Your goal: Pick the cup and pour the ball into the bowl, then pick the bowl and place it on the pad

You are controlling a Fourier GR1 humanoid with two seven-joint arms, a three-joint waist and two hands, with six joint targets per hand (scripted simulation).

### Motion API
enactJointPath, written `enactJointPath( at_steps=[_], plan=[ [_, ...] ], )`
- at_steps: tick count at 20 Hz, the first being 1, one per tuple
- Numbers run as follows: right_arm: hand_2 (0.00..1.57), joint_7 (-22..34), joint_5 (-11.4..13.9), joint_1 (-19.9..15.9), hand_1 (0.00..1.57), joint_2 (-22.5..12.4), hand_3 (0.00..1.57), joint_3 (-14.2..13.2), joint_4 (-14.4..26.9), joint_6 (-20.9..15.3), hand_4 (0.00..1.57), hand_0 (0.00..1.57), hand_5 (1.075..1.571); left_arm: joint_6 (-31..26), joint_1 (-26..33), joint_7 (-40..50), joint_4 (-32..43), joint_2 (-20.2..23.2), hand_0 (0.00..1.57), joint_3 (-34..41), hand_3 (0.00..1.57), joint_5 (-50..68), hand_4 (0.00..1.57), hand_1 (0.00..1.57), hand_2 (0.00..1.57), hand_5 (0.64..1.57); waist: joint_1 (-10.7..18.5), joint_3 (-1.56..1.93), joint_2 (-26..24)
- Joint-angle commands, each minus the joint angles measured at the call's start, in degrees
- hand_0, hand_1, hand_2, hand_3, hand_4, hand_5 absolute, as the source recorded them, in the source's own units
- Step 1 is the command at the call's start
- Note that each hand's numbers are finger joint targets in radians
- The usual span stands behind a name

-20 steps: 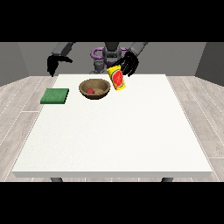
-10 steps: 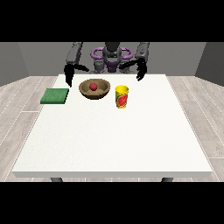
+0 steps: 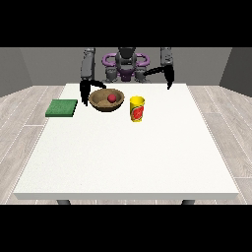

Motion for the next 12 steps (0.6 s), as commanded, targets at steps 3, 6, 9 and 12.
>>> enactJointPath(
  at_steps=[3, 6, 9, 12],
  plan=[
    [0.0, -4.7, -1.2, -4.2, 0.0, -0.6, 0.0, -1.4, 8.7, -1.4, 0.19, 0.0, 1.561, -4.7, 1.4, -0.3, -2.8, 3.3, 0.0, 2.1, 0.0, 1.7, 0.0, 0.0, 0.0, 1.565, 0.7, 0.05, 1.4],
    [0.0, -9.9, -1.1, -5.8, 0.0, -2.3, 0.0, -1.9, 13.4, 0.5, 0.12, 0.0, 1.563, -3.9, 0.3, -1.1, -4.1, 3.1, 0.0, 2.6, 0.0, 1.4, 0.0, 0.0, 0.0, 1.566, 1.3, 0.06, 4.1],
    [0.0, -10.4, -0.4, -5.8, 0.0, -1.1, 0.0, 0.1, 14.4, 0.8, 0.14, 0.0, 1.564, -3.0, 2.0, -3.5, -1.9, 2.7, 0.0, 3.8, 0.0, 1.1, 0.0, 0.0, 0.0, 1.566, -0.5, 0.05, 3.6],
    [0.0, -7.2, -1.2, -7.0, 0.0, 0.1, 0.0, 0.7, 15.4, -0.6, 0.14, 0.0, 1.565, -6.2, 1.8, -0.4, -2.7, 4.9, 0.0, 5.3, 0.0, 2.7, 0.0, 0.0, 0.0, 1.566, -1.2, 0.04, 1.0]
  ],
)
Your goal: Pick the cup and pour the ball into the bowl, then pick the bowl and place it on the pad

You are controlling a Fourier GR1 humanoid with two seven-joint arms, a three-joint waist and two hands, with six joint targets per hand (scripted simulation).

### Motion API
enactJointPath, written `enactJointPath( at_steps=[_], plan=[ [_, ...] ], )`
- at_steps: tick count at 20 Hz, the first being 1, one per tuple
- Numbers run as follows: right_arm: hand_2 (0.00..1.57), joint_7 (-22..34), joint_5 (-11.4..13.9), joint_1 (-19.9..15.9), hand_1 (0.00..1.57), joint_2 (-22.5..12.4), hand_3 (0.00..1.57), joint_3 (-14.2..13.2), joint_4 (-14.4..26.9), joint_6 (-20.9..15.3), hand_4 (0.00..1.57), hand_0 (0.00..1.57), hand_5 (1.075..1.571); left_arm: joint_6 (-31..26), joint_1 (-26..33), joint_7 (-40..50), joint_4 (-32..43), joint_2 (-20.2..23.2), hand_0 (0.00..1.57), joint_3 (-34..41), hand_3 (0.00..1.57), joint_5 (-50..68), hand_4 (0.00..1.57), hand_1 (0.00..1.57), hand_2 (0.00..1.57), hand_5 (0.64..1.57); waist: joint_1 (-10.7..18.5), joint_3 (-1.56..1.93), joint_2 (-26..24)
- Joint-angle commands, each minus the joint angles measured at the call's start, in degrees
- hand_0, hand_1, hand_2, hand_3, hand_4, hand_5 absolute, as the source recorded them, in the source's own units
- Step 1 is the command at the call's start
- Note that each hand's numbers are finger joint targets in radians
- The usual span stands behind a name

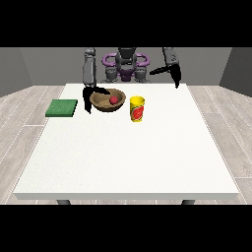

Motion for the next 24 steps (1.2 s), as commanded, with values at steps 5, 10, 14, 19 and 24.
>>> enactJointPath(
  at_steps=[5, 10, 14, 19, 24],
  plan=[
    [1.57, 3.6, 3.2, 4.2, 1.57, -0.4, 0.48, -1.4, 7.3, -13.4, 0.79, 1.57, 1.491, -1.9, -2.5, 1.0, -4.4, 1.0, 0.0, -0.3, 0.0, 0.8, 0.34, 0.0, 0.0, 1.57, 4.0, 0.02, 3.5],
    [1.57, 7.7, 14.2, 4.3, 1.57, -4.3, 1.56, 4.6, 6.0, -26.4, 0.94, 1.57, 1.558, -4.7, -3.2, 1.7, -2.9, 1.5, 0.0, -1.0, 0.0, 1.5, 0.66, 0.0, 0.0, 1.531, 6.6, -0.24, 3.1],
    [1.57, 17.9, 17.4, 2.7, 1.57, -4.0, 1.26, 7.7, 4.3, -30.0, 0.9, 1.57, 1.566, -4.5, -0.9, 0.9, -0.2, 1.0, 0.0, 0.5, 0.0, 2.7, 0.9, 0.0, 0.0, 1.466, 5.5, -0.26, -2.7],
    [1.57, 36.8, 20.4, -2.6, 1.57, -4.4, 0.97, 13.3, -0.7, -25.7, 0.82, 1.57, 1.561, -3.1, 4.9, -0.9, 8.1, 1.4, 0.0, 4.6, 0.0, 4.0, 0.98, 0.0, 0.0, 1.422, -3.8, -0.18, -13.6],
    [1.57, 49.3, 21.7, -6.7, 1.57, -5.3, 0.89, 16.9, -6.6, -19.3, 0.81, 1.57, 1.567, -2.6, 8.3, -2.4, 12.7, 4.5, 0.0, 7.9, 0.0, 3.9, 1.0, 0.0, 0.0, 1.404, -10.3, -0.1, -19.0]
  ],
)
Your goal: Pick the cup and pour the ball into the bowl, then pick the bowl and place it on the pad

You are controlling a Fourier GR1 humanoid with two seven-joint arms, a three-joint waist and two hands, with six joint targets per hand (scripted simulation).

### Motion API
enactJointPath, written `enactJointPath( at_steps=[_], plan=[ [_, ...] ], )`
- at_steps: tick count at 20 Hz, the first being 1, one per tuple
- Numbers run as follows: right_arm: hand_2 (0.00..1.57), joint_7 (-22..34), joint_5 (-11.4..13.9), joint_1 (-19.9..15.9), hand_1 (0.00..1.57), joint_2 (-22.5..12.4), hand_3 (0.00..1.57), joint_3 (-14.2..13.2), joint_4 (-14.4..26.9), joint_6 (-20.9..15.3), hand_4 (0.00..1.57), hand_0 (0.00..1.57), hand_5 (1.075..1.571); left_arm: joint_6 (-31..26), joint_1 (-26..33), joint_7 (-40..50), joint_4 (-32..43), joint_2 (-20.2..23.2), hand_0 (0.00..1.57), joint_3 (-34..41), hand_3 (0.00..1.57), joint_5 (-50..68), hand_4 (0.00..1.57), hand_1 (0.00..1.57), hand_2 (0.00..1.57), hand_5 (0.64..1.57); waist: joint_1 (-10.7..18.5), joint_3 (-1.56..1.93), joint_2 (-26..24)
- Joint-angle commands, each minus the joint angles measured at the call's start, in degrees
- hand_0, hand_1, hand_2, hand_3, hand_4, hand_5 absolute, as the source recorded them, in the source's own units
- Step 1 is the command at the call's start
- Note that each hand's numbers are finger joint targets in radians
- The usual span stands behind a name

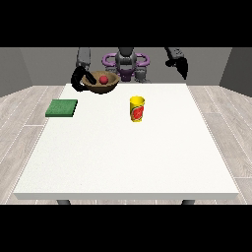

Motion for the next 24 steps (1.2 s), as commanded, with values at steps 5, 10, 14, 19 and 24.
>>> enactJointPath(
  at_steps=[5, 10, 14, 19, 24],
  plan=[
    [1.57, 7.4, -4.5, 0.8, 1.57, -9.1, 0.75, -3.8, -6.7, 11.3, 0.79, 1.57, 1.57, 1.8, 0.4, 3.7, -1.7, -0.2, 0.0, 0.8, 0.0, 0.2, 1.0, 0.0, 0.0, 1.414, -3.0, 0.29, -1.7],
    [1.57, 1.9, -5.7, 0.5, 1.57, -12.8, 0.68, -8.9, -6.5, 9.5, 0.79, 1.57, 1.57, -0.2, 1.6, -5.1, -3.2, -1.7, 0.0, -0.4, 0.0, 0.3, 1.05, 0.0, 0.0, 1.435, 1.7, 0.3, 7.2],
    [1.57, -1.4, -7.7, -0.9, 1.57, -21.2, 0.22, -13.4, -3.4, 14.3, 0.88, 1.57, 1.57, -6.0, -5.9, 2.7, -6.4, 6.0, 0.0, 4.7, 0.0, 6.0, 1.25, 0.0, 0.0, 1.503, 4.2, 0.35, 10.2],
    [1.57, -8.6, -9.6, 2.7, 1.57, -21.8, 0.0, -16.6, -3.2, 13.4, 0.87, 1.57, 1.571, -14.0, -5.2, -3.3, -2.1, 17.6, 0.0, 16.0, 0.0, 13.8, 1.31, 0.0, 0.0, 1.567, 4.4, 0.31, 15.0],
    [1.57, -11.6, -11.1, 1.7, 1.57, -23.8, 0.0, -18.7, -2.3, 15.0, 0.8, 1.57, 1.566, -21.2, -4.4, -7.1, 4.0, 24.4, 0.0, 21.3, 0.0, 17.6, 1.27, 0.0, 0.0, 1.571, 5.1, 0.29, 18.7]
  ],
)
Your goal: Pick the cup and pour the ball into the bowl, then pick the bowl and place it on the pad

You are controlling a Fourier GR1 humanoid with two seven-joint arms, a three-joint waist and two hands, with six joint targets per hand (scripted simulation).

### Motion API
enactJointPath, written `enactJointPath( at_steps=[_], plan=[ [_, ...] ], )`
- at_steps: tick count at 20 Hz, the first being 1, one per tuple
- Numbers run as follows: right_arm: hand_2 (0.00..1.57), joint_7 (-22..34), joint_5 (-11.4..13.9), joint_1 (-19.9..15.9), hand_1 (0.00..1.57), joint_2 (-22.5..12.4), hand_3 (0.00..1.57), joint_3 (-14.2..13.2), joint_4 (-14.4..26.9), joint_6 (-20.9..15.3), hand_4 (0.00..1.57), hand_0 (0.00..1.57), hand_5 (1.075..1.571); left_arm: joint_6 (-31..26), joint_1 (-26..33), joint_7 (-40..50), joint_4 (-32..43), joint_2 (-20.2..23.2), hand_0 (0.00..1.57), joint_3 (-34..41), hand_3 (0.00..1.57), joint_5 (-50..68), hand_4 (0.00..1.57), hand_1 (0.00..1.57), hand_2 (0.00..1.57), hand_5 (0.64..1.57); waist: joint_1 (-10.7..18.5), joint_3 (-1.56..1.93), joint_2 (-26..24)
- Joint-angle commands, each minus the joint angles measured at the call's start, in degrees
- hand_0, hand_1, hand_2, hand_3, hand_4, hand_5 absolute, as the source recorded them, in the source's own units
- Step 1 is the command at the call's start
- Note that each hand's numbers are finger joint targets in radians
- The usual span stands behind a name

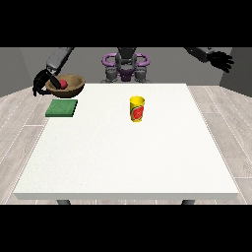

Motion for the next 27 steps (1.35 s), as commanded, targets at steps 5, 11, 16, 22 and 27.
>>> enactJointPath(
  at_steps=[5, 11, 16, 22, 27],
  plan=[
    [1.57, -5.1, -1.6, -1.9, 1.57, 0.5, 0.0, -2.6, 2.4, -1.8, 0.75, 1.57, 1.566, -7.1, -1.8, -4.6, 8.0, 8.7, 0.0, 6.3, 0.0, 4.0, 1.19, 0.0, 0.0, 1.557, -0.5, -0.01, 4.8],
    [1.23, -4.5, -2.8, -3.6, 1.09, -7.6, 1.16, -7.4, 11.2, -0.4, 0.0, 1.09, 1.523, -8.6, -0.9, -2.7, 3.7, 9.3, 0.0, 6.3, 0.0, 5.9, 1.18, 0.0, 0.0, 1.552, 2.0, 0.05, 7.4],
    [0.42, -1.9, -2.7, -5.5, 0.0, -4.2, 0.65, -4.7, 10.3, 1.2, 0.0, 0.0, 1.46, -8.6, -0.8, -3.5, 6.8, 9.7, 0.0, 6.0, 0.0, 5.0, 1.18, 0.0, 0.0, 1.551, 1.1, 0.0, 4.7],
    [0.0, 1.2, -0.1, -7.6, 0.0, -4.3, 0.0, -2.8, 14.1, -0.8, 0.0, 0.0, 1.359, -1.0, -0.8, 6.3, -7.0, -2.7, 0.0, -4.9, 0.0, 1.9, 0.9, 0.0, 0.0, 1.559, 2.2, 0.12, -4.2],
    [0.0, 4.6, -2.0, -11.0, 0.0, -1.6, 0.0, 0.1, 7.8, 8.4, 0.48, 0.0, 1.434, 2.9, 2.2, 10.4, -1.1, -4.7, 0.0, -6.1, 0.0, -0.8, 0.9, 0.0, 0.0, 1.559, -4.1, -0.13, -16.5]
  ],
)
